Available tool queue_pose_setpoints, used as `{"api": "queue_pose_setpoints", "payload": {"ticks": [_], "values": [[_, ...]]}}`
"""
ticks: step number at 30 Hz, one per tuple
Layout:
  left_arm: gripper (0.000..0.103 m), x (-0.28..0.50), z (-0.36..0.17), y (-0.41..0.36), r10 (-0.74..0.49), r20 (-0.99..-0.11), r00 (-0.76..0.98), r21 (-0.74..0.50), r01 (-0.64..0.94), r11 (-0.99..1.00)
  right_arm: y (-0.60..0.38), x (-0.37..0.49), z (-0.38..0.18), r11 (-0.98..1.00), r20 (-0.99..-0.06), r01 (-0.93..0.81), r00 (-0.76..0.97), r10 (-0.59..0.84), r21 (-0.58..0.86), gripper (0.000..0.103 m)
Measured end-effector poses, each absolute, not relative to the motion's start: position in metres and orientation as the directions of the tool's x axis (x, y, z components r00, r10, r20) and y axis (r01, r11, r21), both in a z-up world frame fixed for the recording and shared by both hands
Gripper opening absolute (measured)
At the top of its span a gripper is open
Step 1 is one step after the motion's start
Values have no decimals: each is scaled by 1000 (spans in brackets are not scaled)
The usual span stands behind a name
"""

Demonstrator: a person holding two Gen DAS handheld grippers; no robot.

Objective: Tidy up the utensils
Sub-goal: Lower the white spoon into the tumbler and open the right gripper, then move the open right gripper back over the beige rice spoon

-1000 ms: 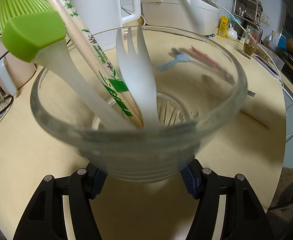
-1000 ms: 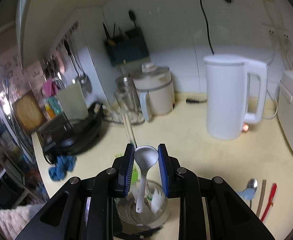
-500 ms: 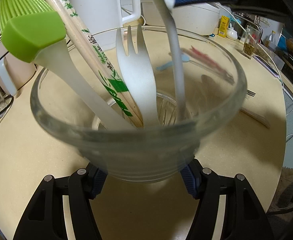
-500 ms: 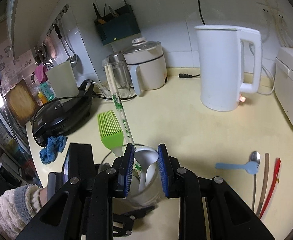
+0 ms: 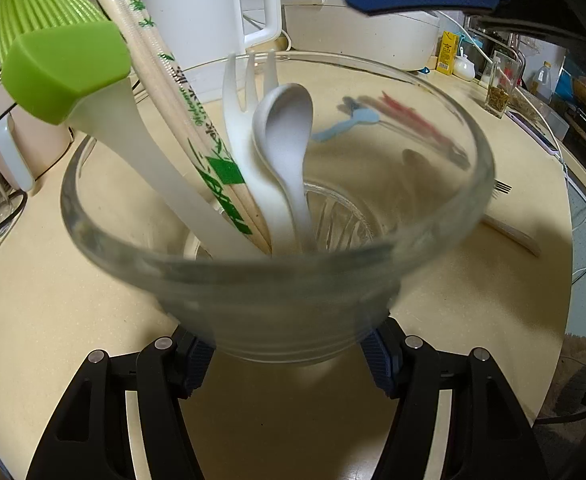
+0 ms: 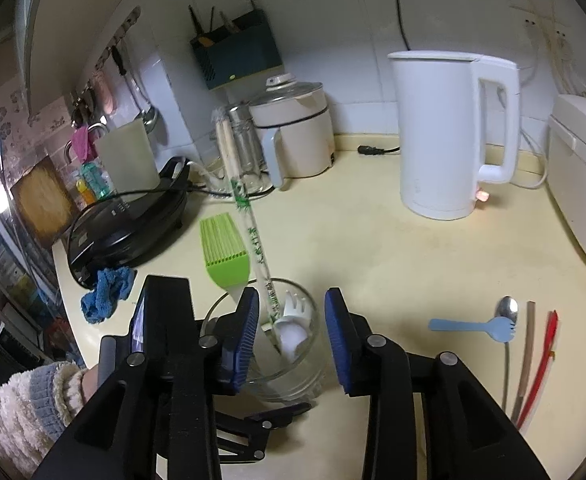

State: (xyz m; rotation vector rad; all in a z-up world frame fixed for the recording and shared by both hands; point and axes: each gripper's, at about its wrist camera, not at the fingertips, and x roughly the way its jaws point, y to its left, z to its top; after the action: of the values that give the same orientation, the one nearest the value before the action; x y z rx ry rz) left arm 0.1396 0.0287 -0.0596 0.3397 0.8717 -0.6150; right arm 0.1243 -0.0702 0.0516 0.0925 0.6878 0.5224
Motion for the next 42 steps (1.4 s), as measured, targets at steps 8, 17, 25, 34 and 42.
{"api": "queue_pose_setpoints", "payload": {"ticks": [8,17,25,34,42], "values": [[69,140,-60,29,-362,-795,486,29,628,778,-111,110,51,910,-588,-335,695,414,245,35],[69,139,-60,28,-362,-795,487,31,628,778,-146,88,0,970,-744,-200,625,237,141,35],[70,138,-60,26,-358,-795,490,35,626,779,-135,63,-47,962,-829,-239,504,242,135,35],[70,139,-60,26,-359,-795,489,34,626,779,-115,47,-51,957,-829,-290,531,175,15,35],[70,141,-61,24,-360,-795,488,32,626,779,-115,48,-53,955,-820,-297,545,177,8,35]]}}
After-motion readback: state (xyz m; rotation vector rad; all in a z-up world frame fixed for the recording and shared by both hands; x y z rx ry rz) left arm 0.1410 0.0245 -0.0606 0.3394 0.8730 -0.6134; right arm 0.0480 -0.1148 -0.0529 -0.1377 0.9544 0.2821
